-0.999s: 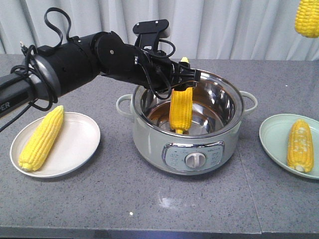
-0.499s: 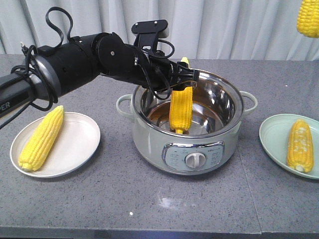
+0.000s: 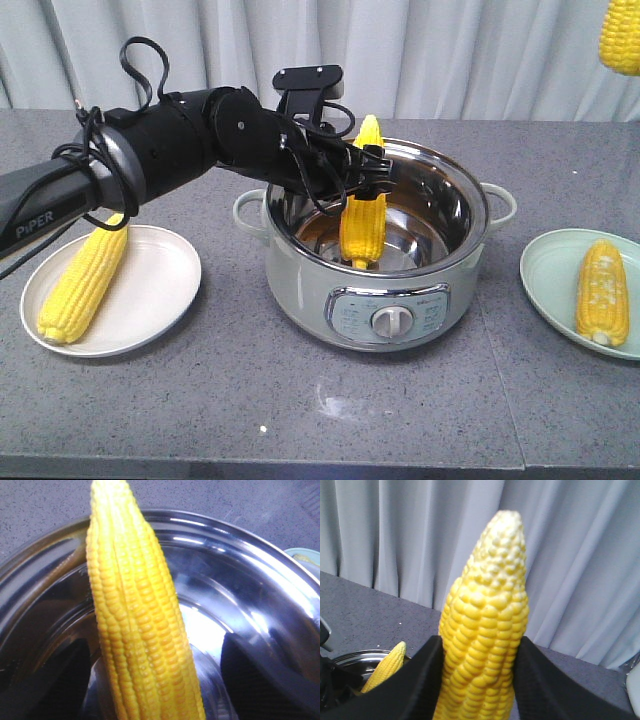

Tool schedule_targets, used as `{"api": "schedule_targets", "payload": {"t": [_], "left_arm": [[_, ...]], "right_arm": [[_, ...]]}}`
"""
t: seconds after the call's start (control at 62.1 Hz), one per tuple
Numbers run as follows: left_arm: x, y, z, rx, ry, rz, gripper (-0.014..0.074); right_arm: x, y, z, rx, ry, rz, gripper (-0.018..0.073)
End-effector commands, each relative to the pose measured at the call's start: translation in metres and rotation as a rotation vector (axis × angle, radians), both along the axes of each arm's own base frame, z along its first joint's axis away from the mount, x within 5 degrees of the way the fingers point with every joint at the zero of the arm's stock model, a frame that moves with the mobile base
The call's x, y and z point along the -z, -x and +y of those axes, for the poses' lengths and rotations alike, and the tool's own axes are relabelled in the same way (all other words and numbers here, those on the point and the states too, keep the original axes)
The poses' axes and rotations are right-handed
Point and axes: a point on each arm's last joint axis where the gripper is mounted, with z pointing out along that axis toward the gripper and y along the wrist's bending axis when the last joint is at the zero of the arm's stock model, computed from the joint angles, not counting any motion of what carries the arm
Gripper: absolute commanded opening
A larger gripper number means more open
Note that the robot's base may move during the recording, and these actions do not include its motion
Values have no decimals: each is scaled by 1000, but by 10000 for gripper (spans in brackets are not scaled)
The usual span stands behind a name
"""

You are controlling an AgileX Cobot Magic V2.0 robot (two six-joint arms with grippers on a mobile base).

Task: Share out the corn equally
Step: 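Reach the left gripper to the last cob and close on it, then lift the last cob out of the pot with the left gripper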

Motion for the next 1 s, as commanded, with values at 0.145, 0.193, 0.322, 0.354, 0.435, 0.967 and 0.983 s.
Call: {"api": "schedule_targets", "payload": {"t": [0.145, 0.193, 0.322, 0.354, 0.435, 0.967, 0.983], "left_arm": [[-26, 0, -2, -25, 90, -67, 538], [-24, -1, -3, -28, 97, -59, 538], [-22, -1, -4, -33, 119, -42, 529], [-22, -1, -4, -34, 120, -42, 522], [-23, 1, -7, -25, 121, -47, 479], [-31, 9, -16, -5, 144, -83, -8], [-33, 9, -16, -6, 148, -86, -8]], "right_arm": [[-19, 9, -4, 10, -2, -127, -5], [-19, 9, -4, 10, -2, -127, -5], [-19, 9, -4, 10, -2, -127, -5], [-19, 9, -4, 10, -2, -127, -5], [-19, 9, -4, 10, -3, -129, -5], [-17, 10, -4, 12, -1, -113, -5], [-17, 10, -4, 12, -1, -113, -5]]}}
